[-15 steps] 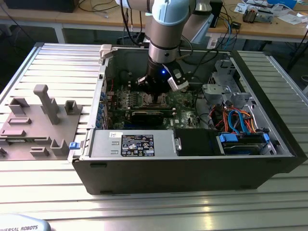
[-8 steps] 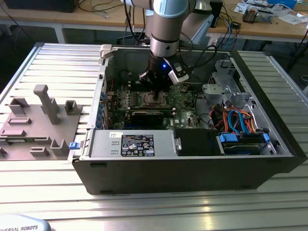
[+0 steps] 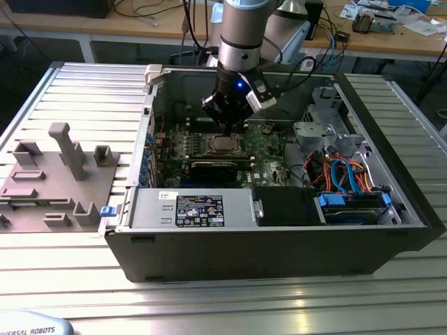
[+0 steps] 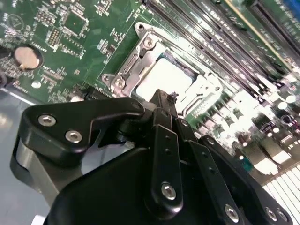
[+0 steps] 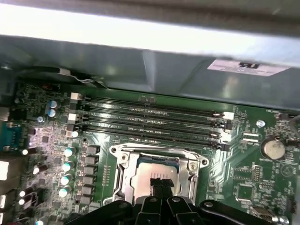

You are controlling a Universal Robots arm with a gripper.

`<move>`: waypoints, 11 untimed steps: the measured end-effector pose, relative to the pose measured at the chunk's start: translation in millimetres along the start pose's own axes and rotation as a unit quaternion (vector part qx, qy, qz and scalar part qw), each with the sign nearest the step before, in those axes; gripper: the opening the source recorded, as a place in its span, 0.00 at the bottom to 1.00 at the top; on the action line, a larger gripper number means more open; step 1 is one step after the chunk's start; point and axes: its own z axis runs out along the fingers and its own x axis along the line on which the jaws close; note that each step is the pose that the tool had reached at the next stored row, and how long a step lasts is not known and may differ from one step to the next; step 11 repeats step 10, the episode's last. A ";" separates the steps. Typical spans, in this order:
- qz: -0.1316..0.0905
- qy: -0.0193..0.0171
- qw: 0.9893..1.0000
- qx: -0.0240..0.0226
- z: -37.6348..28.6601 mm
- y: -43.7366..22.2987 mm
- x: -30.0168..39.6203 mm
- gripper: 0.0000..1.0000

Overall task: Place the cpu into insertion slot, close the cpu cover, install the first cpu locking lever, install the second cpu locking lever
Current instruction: 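Install the second cpu locking lever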

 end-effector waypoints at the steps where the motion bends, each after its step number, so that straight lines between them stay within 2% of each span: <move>1: 0.000 0.000 1.000 0.000 -2.8 0.1 0.1 0.11; 3: 0.000 0.000 1.000 0.000 -5.8 0.1 0.2 0.11; 11: 0.000 0.000 1.000 0.000 -6.4 0.1 0.2 0.11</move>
